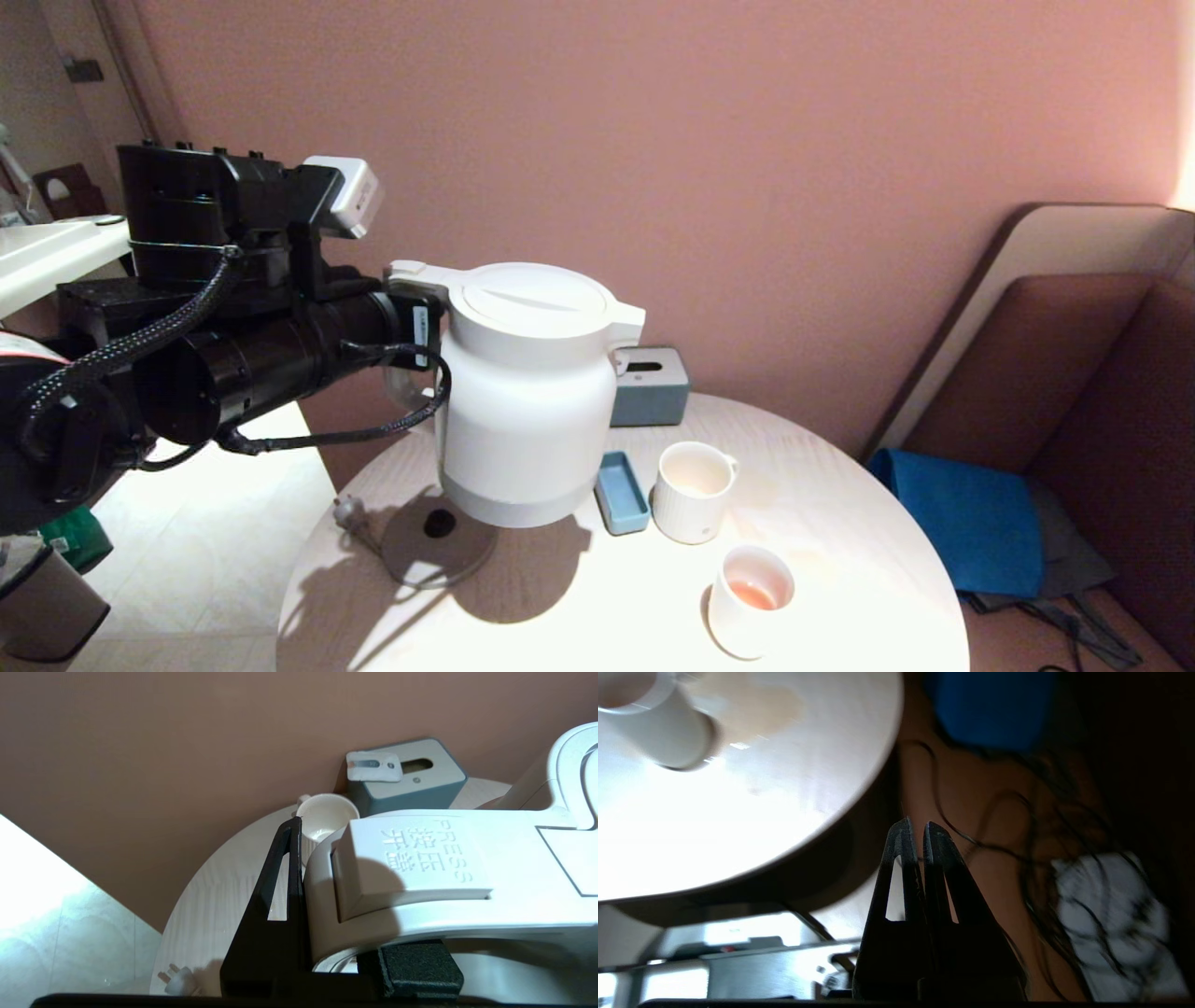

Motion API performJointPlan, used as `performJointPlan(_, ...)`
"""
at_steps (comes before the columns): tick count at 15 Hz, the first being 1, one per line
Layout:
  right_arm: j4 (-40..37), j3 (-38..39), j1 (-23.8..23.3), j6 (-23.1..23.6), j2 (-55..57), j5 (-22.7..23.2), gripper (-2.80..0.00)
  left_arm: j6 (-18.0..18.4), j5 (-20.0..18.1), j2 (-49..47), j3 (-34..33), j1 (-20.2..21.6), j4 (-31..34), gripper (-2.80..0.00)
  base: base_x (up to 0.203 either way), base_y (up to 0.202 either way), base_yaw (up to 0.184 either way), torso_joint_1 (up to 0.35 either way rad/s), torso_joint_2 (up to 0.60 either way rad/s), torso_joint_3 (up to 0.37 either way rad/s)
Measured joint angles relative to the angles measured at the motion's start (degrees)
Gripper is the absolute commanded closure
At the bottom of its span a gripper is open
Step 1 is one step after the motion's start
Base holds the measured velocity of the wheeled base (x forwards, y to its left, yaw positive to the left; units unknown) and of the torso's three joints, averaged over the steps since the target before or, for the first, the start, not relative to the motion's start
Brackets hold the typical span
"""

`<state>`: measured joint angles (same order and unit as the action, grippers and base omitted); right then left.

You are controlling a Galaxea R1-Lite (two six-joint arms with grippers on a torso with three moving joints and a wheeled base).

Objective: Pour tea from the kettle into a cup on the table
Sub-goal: Pour water into the cup

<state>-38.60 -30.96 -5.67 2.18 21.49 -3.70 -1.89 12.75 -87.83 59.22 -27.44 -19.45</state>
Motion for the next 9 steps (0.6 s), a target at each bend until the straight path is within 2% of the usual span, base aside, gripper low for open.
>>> performJointPlan(2,2.0,0.0,0.0,-0.3,-3.3,6.8,0.00,0.1,0.0,0.4,-1.3,0.0,0.0,0.00,0.000,0.000,0.000,0.000,0.00,0.000)
performJointPlan(4,6.2,0.3,0.1,0.7,-4.9,10.6,0.00,0.1,0.1,0.7,-1.8,0.0,0.1,0.00,0.000,0.000,0.000,0.000,0.00,0.000)
performJointPlan(6,7.6,1.3,0.4,2.1,-5.6,11.5,0.00,0.1,0.1,0.9,-1.8,0.0,-0.1,0.00,0.000,0.000,0.000,0.000,0.00,0.000)
performJointPlan(9,8.0,3.1,3.7,2.0,-6.2,11.2,0.00,0.3,0.1,0.7,-1.8,-0.1,0.0,0.00,0.000,0.000,0.000,0.000,0.00,0.000)
